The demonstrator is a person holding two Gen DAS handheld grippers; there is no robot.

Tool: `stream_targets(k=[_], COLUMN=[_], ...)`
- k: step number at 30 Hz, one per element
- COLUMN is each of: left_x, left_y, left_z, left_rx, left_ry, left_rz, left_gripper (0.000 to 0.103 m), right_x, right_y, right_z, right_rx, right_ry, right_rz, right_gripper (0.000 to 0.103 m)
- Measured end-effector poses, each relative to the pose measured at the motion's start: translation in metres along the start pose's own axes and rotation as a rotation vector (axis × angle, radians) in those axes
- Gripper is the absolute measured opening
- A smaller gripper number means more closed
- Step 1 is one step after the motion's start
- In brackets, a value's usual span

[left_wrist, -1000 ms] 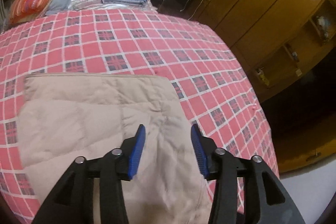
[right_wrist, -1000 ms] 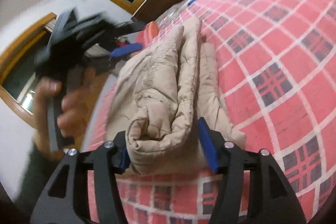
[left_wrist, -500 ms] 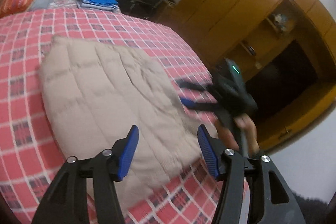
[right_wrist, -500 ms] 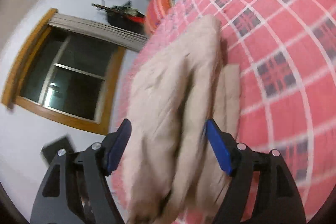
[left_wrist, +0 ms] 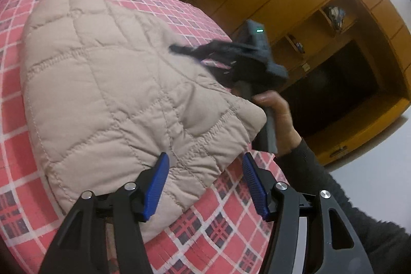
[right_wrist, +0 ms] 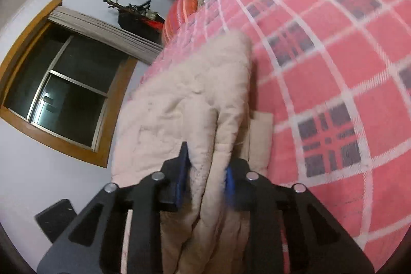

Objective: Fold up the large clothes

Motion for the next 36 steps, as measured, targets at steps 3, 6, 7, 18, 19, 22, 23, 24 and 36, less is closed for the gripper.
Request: stream_targets(k=[3, 6, 7, 18, 19, 22, 23, 24, 36], left_x=[0.013, 0.0, -0.007, -0.09, -0.088, -0.084, -0.083, -0.084, -0.007], left_y=[0.011, 0.053, 0.064, 0.125, 0.125, 0.121, 0.121, 0.12, 0.052], left_z=[0.019, 0.061, 0.068, 0.042, 0.037, 0.023, 0.02, 0.016, 0.078], left_rx=[0.002, 0.123, 0.146, 0.116, 0.113, 0.106, 0.102, 0.102, 0.141], left_ry=[-0.046, 0.013, 0.036, 0.18, 0.172, 0.133, 0.127, 0.142, 0.063], left_rz=[-0.002, -0.014, -0.011, 0.135, 0.132, 0.12, 0.108, 0.089, -0.064], left_gripper=[0.061, 0.073, 0.077, 0.077, 0.077, 0.077, 0.077, 0.077, 0.077], right_x=[-0.017, -0.049, -0.056, -0.085, -0.084, -0.05, -0.039, -0.027, -0.072], right_y=[-0.004, -0.023, -0.032, -0.082, -0.086, -0.108, -0.114, -0.121, -0.069], right_z=[0.028, 0.062, 0.071, 0.071, 0.074, 0.073, 0.07, 0.062, 0.118], right_rx=[0.028, 0.003, -0.008, -0.171, -0.164, -0.145, -0.148, -0.142, 0.011], right_ry=[-0.028, 0.007, 0.01, 0.01, 0.003, -0.061, -0.056, -0.02, -0.049], right_rz=[0.031, 0.091, 0.105, 0.23, 0.236, 0.213, 0.187, 0.133, 0.21], right_gripper=[0.045, 0.058, 0.063, 0.017, 0.016, 0.015, 0.016, 0.016, 0.04])
Point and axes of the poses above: each gripper's, at about its wrist camera, not at the fingertips, and z roughly against the way its jaws point, x to its right, y to its top, the point moved 10 cm from there along -z, roughly the way its jaws point, and after that the axes turned 5 degrees about z, right-handed, at the moved point
